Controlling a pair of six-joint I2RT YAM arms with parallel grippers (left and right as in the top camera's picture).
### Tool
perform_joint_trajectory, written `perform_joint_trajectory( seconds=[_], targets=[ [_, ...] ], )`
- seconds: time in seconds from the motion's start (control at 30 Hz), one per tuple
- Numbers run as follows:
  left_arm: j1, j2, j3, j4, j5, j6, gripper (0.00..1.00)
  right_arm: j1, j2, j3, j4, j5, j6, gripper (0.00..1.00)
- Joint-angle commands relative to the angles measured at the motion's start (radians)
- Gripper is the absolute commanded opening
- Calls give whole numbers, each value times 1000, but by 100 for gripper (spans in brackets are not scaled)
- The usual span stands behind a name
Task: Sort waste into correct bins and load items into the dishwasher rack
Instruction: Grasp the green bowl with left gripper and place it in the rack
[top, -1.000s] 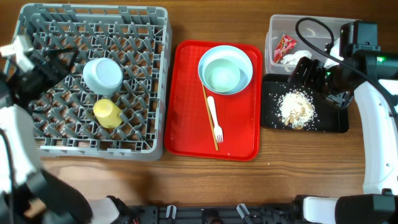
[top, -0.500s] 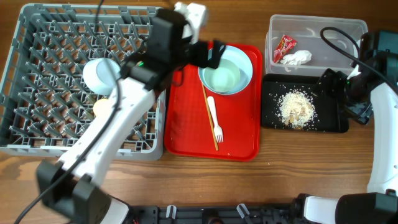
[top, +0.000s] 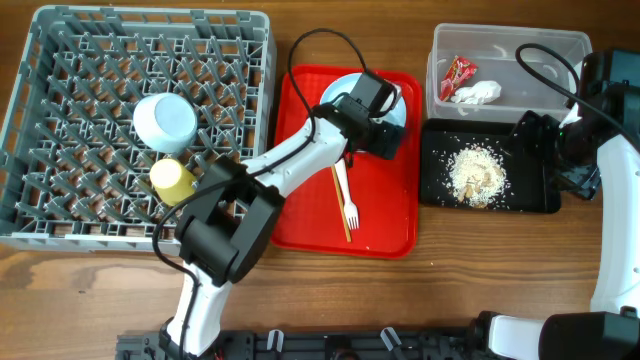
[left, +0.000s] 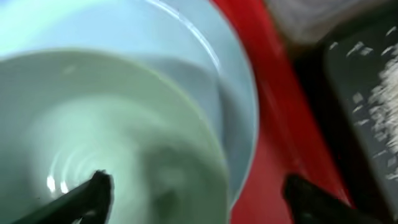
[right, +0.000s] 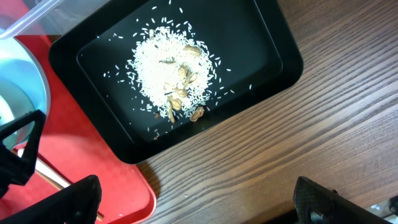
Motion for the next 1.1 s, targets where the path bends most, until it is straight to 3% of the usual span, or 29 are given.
perform_joint_trajectory(
  seconds=[0.0, 0.07, 0.23, 0.43, 0.6, 0.73, 0.93, 1.07],
  targets=[
    [-2, 8, 6, -55, -97, 13, 61, -3, -19, 17, 3, 14, -11, 100],
    [-2, 8, 6, -66, -96, 13, 36, -3, -19, 16, 2, 13, -11, 100],
    [-3, 7, 6, -55, -96, 13, 4, -3, -19, 16, 1, 14, -11, 100],
    [-2, -105, 7, -51, -95, 12, 4, -3, -19, 16, -1, 14, -11, 100],
    [96, -337, 7, -51, -28, 12, 4, -3, -19, 16, -1, 14, -11, 100],
    [290, -410, 7, -50, 264, 3, 4, -3, -19, 16, 1, 14, -11, 100],
    [668, -332, 7, 5, 852, -75, 4, -3, -19, 16, 2, 14, -11, 100],
    [784, -237, 7, 92, 1016, -153, 4, -3, -19, 16, 0, 14, -11, 100]
  ],
)
